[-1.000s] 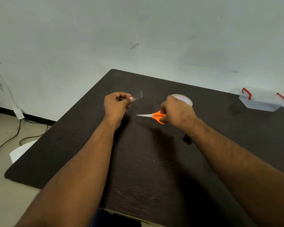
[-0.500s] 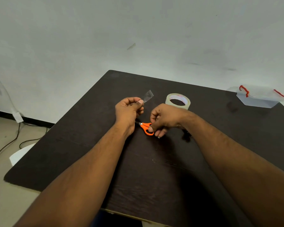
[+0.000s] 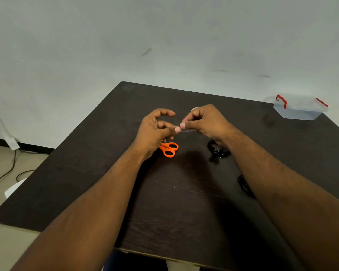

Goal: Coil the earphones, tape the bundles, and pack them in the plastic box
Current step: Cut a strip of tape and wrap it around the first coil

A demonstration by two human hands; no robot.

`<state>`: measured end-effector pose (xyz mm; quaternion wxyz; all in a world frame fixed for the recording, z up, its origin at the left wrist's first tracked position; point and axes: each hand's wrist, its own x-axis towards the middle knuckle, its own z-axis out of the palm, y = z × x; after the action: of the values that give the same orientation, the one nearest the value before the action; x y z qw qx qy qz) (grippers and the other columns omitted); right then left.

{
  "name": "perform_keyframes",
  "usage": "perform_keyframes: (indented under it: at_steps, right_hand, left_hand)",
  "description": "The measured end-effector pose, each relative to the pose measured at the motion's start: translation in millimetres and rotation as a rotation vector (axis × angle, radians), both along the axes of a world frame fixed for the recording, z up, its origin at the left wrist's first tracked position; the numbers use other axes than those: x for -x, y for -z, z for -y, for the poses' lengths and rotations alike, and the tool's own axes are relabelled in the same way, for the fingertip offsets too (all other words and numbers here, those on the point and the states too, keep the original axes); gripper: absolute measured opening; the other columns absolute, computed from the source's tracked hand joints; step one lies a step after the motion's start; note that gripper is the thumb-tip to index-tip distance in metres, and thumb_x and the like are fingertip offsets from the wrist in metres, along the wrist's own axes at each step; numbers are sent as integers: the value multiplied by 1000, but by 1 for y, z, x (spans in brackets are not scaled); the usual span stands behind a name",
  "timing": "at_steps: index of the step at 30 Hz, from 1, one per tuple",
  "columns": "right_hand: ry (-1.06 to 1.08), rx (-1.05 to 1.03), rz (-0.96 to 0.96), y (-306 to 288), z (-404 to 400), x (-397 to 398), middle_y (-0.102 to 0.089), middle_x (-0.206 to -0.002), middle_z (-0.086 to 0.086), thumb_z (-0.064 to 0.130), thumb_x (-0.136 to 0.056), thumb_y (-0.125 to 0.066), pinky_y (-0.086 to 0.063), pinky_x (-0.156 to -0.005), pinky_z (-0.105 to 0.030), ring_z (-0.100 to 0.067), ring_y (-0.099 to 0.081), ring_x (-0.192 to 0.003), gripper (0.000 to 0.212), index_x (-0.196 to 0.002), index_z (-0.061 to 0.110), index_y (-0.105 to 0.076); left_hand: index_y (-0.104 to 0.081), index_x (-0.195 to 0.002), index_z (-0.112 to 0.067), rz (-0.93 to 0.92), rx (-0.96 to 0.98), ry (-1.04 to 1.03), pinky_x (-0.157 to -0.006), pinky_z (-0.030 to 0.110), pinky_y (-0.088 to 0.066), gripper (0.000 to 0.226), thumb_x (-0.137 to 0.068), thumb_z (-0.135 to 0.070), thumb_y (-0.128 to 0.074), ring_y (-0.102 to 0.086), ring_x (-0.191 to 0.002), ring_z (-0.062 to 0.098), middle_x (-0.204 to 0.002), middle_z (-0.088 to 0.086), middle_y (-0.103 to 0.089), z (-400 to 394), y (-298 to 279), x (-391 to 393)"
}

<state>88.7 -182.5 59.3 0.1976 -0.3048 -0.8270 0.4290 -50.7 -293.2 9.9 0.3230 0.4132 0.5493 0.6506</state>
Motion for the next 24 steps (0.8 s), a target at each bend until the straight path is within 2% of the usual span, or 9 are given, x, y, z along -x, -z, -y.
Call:
perform_keyframes:
  at_steps: [2, 5, 7, 12, 14, 17, 19, 21, 24]
  right_hand:
    - [4, -3, 2, 2, -1, -4, -72, -72, -2, 14, -76, -79, -55, -69, -24, -7, -67, -69, 5, -76, 11, -75]
    - [124, 9, -63, -1, -5, -20, -69, -74, -3, 10, -79, -75, -47, -54, -15, -5, -60, -60, 6, -77, 6, -72]
    - [268, 69, -184, -4, -14, -39, -69, -77, -4, 12, -80, -74, -43, -51, -18, -8, -58, -61, 7, -75, 10, -69]
    - [488, 150, -369, -4, -33, -90, -72, -74, 2, 12, -86, -69, -46, -53, -20, -6, -57, -59, 3, -85, 9, -70]
    - [516, 177, -393, 3, -34, -102, -72, -76, -1, 11, -86, -69, -48, -53, -21, -8, -58, -59, 5, -87, 7, -70]
    - [516, 242, -415, 12, -31, -108, -72, -76, -3, 10, -86, -69, -52, -55, -24, -11, -59, -62, 4, -83, 8, -71]
    - [508, 268, -420, 15, -29, -107, -72, -74, -2, 10, -85, -69, -54, -56, -25, -12, -60, -63, 5, -81, 10, -71]
    - [514, 281, -423, 17, -28, -104, -72, -76, -5, 10, -85, -69, -54, -56, -26, -12, -60, -64, 4, -82, 10, -70]
    - [529, 382, -471, 24, -25, -99, -70, -80, -13, 7, -85, -68, -56, -56, -28, -16, -63, -62, 2, -83, 6, -67]
  left_hand:
    - [-57, -111, -12, -41, 21, 41, -48, 20, -45, 43, -75, -2, -78, -59, -50, 11, -65, 4, -69, 0, 0, -3]
    - [-58, -109, -16, -108, 48, 58, -50, 22, -49, 41, -76, 2, -76, -61, -52, 9, -67, 4, -70, 0, 1, -6]
    - [-60, -106, -18, -166, 63, 20, -52, 24, -50, 38, -77, -1, -76, -60, -54, 8, -70, 7, -69, 0, 2, -5]
    - [-68, -91, -15, -278, 94, -89, -62, 40, -56, 12, -82, -9, -73, -61, -63, 19, -72, 11, -66, -6, 9, -20]
    - [-70, -83, -14, -296, 101, -132, -56, 32, -52, 2, -85, -13, -70, -59, -60, 19, -74, 17, -67, -10, 10, -36]
    - [-72, -83, -14, -486, 110, -156, -60, 13, -47, 4, -85, -16, -70, -57, -59, 0, -69, -4, -67, -20, 4, -58]
    - [-74, -84, -13, -621, 151, -130, -60, 4, -40, 5, -85, -16, -70, -55, -60, -3, -70, -10, -66, -30, -3, -71]
    - [-76, -88, -13, -667, 204, -109, -64, 2, -38, 7, -85, -16, -70, -57, -67, -1, -79, -6, -70, -45, -8, -81]
    - [-76, -98, -13, -690, 292, -55, -76, 15, -44, 16, -84, -19, -71, -62, -84, 6, -93, 0, -73, -65, -11, -90]
